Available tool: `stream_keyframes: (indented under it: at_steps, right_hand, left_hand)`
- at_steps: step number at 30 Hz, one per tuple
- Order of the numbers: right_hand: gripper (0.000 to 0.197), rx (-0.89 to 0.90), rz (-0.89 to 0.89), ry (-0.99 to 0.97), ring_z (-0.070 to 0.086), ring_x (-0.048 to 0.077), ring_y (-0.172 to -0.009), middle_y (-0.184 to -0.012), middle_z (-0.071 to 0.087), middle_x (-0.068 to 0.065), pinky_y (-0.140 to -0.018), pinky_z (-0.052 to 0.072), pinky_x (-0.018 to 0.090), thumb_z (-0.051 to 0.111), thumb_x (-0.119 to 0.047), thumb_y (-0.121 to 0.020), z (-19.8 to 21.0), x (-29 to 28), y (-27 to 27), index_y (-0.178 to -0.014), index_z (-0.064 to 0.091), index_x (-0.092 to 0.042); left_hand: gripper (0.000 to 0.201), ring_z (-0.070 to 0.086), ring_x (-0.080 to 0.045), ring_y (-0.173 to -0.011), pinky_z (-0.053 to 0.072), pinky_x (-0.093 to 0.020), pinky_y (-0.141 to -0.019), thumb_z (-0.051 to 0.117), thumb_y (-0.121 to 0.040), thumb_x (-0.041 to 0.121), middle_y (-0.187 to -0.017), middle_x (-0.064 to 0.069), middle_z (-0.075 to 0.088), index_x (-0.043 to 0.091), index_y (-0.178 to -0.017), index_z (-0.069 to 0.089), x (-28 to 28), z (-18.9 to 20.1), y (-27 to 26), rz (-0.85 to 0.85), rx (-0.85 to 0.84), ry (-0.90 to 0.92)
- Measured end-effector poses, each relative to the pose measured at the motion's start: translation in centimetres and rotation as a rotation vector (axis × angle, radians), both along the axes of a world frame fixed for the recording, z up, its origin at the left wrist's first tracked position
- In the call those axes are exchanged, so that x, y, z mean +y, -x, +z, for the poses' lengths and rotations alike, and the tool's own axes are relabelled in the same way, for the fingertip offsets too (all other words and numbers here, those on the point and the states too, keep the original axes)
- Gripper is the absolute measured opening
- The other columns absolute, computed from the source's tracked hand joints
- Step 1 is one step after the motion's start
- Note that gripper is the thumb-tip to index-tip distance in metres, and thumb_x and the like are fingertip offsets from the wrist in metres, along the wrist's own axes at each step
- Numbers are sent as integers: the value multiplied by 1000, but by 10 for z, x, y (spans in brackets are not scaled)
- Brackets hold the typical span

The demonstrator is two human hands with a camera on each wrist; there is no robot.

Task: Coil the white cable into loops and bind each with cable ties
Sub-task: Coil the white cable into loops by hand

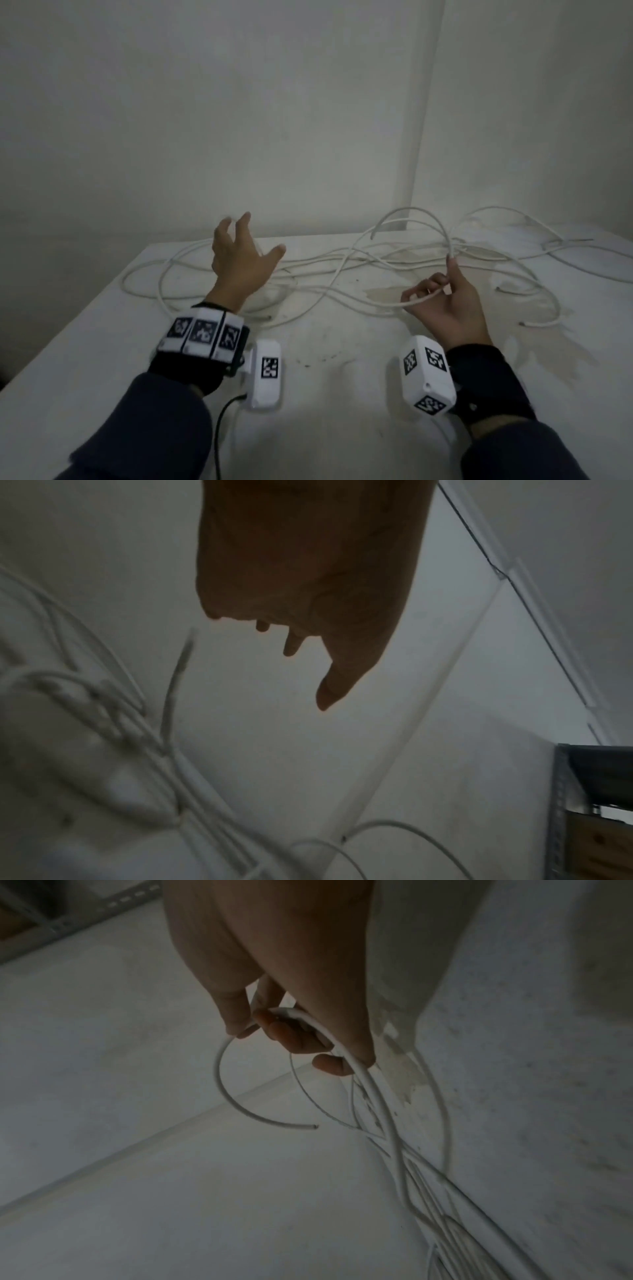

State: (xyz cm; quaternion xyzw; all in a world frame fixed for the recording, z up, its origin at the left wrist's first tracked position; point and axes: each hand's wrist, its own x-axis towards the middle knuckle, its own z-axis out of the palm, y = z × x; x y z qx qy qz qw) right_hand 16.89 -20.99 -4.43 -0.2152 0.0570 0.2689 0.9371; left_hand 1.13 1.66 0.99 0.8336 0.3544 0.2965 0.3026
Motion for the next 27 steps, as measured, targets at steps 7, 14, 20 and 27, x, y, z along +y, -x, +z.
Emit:
stream_keyframes:
  at_steps: [7,14,20,27]
  right_hand:
    - [26,70,125,-57,40,8,-55,-59,44,-9,-78,42,36,59,-36,-90,-8,22,40,-73,46,-21]
    - [10,-21,334,13,49,9,-57,-62,48,-7,-80,48,37,61,-25,-92,-13,38,83,-83,55,-26]
    - [9,-40,236,68,48,11,-45,-63,50,2,-74,48,29,52,-4,-75,0,29,75,-72,49,-12]
    - [16,26,95,194,40,11,-39,-72,47,6,-48,42,18,44,-7,-98,-7,21,40,-82,46,-7]
  left_hand:
    - [40,69,-23,-79,54,-31,-73,49,-96,40,-97,-18,70,3,-105,62,-58,-33,38,-429,-16,972]
    - [20,71,-18,-80,57,-34,-80,49,-97,9,-87,-8,71,3,-115,57,-71,-53,37,-357,-557,1243]
    - [24,54,-6,-48,57,-23,-62,42,-100,6,-58,1,54,10,-117,59,-61,-64,38,-295,-635,1075]
    - [24,30,-5,-46,30,-15,-41,39,-102,8,-56,3,38,13,-106,62,-46,-70,36,-284,-690,1055]
